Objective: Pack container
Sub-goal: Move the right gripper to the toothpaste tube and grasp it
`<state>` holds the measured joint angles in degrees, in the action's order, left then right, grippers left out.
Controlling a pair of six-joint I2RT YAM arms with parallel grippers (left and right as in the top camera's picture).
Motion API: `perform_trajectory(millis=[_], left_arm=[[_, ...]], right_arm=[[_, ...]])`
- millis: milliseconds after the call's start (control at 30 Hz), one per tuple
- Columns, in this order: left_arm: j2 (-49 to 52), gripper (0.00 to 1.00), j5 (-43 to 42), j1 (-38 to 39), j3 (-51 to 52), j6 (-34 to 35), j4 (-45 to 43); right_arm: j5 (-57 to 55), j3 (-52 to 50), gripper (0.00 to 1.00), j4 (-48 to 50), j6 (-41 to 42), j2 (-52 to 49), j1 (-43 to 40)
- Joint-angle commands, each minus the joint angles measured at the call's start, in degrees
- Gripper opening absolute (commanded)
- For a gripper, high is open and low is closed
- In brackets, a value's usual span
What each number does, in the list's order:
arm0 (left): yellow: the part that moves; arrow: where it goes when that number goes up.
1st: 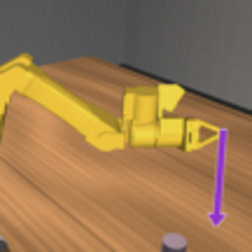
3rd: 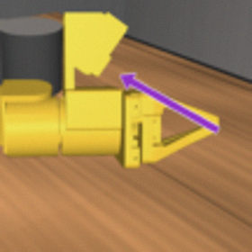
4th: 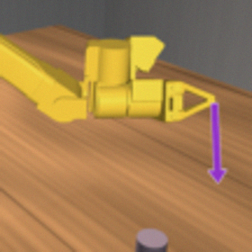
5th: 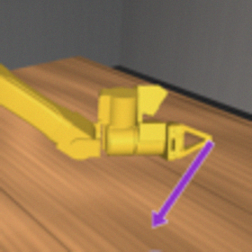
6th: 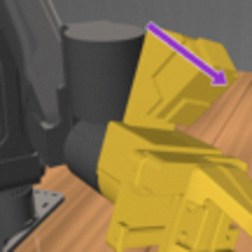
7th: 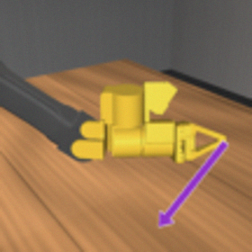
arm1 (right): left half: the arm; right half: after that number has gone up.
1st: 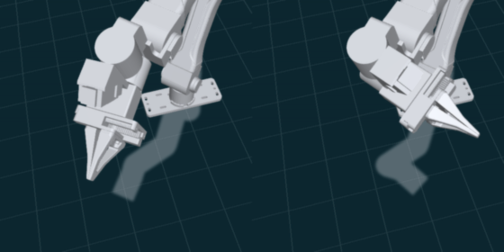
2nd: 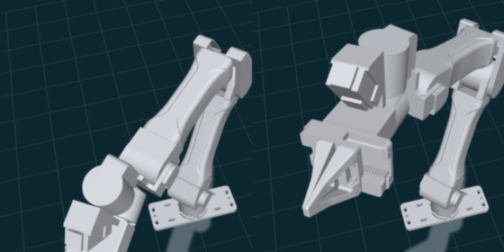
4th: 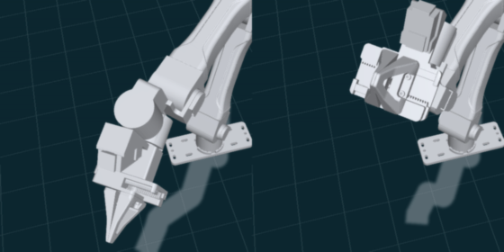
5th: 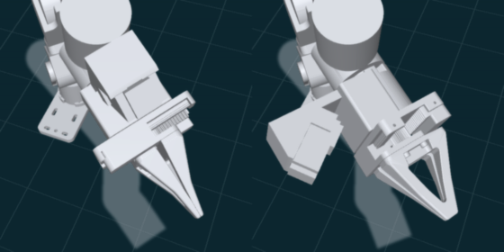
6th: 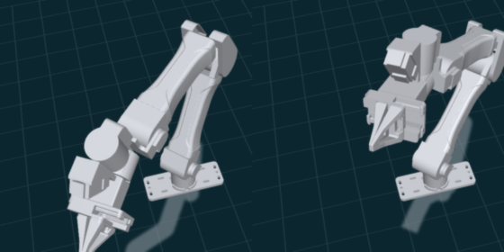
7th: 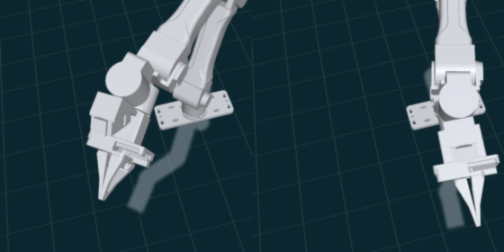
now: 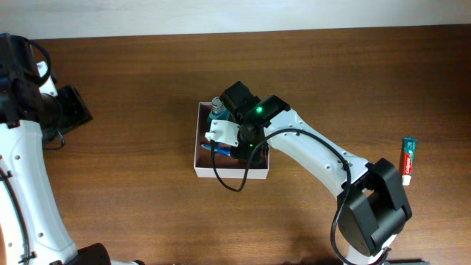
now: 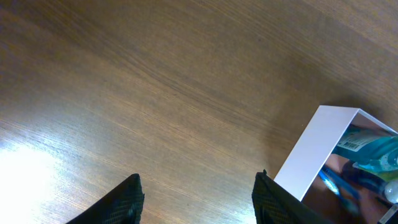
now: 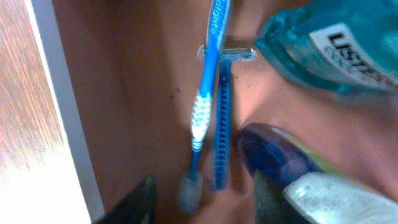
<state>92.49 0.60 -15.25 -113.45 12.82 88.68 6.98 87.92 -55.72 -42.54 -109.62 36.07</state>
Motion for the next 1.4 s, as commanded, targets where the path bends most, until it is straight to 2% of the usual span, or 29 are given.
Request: perform_trajectory(millis=[0,133,233,300,367,467,533,567,633,767,967,1367], left_arm=[[0.4,0.57,-0.2,-0.2,0.2,-0.9,0.1],[0.4,0.57,-0.2,-0.2,0.2,-0.9,0.1],[0.4,0.57,-0.2,-0.2,0.2,-0.9,0.0],[0.4,0.57,-0.2,-0.2,0.2,-0.9,0.0],[0.4,0.57,-0.2,-0.2,0.2,-0.9,0.1],[0.4,0.57,-0.2,-0.2,0.2,-0.9,0.1],[0.4,0.57,-0.2,-0.2,0.2,-0.9,0.1],[0.4,0.57,-0.2,-0.2,0.2,-0.9,0.1],[0.4,0.57,-0.2,-0.2,0.2,-0.9,0.0],[0.4,0.57,-0.2,-0.2,0.2,-0.9,0.0],[0.4,0.57,-0.2,-0.2,0.2,-0.9,0.0],[0.4,0.57,-0.2,-0.2,0.2,-1.0,0.0]], right_arm=[[0.1,0.1,0.46,-0.4,0.0,-0.3,-0.1],[0.0,0.3,0.52,-0.4,3.7,2.2,-0.1],[-1.4,0.7,0.54,0.0,8.5,9.4,-0.3],[-9.3,0.8,0.55,2.5,17.9,16.7,-2.1],[-15.6,0.8,0.59,3.0,27.3,22.9,-7.8],[-17.3,0.8,0.61,0.2,37.6,27.2,-20.8],[-15.6,0.7,0.65,-3.7,44.2,27.2,-35.5],[-13.2,0.3,0.65,-5.2,45.0,26.1,-43.1],[-8.8,-1.1,0.66,-5.4,45.2,24.0,-52.0],[-6.9,-5.1,0.68,-3.5,46.6,18.1,-62.7],[-6.6,-8.3,0.69,-1.0,47.5,7.7,-67.7],[-7.8,-8.3,0.7,1.5,46.0,-4.7,-67.8]])
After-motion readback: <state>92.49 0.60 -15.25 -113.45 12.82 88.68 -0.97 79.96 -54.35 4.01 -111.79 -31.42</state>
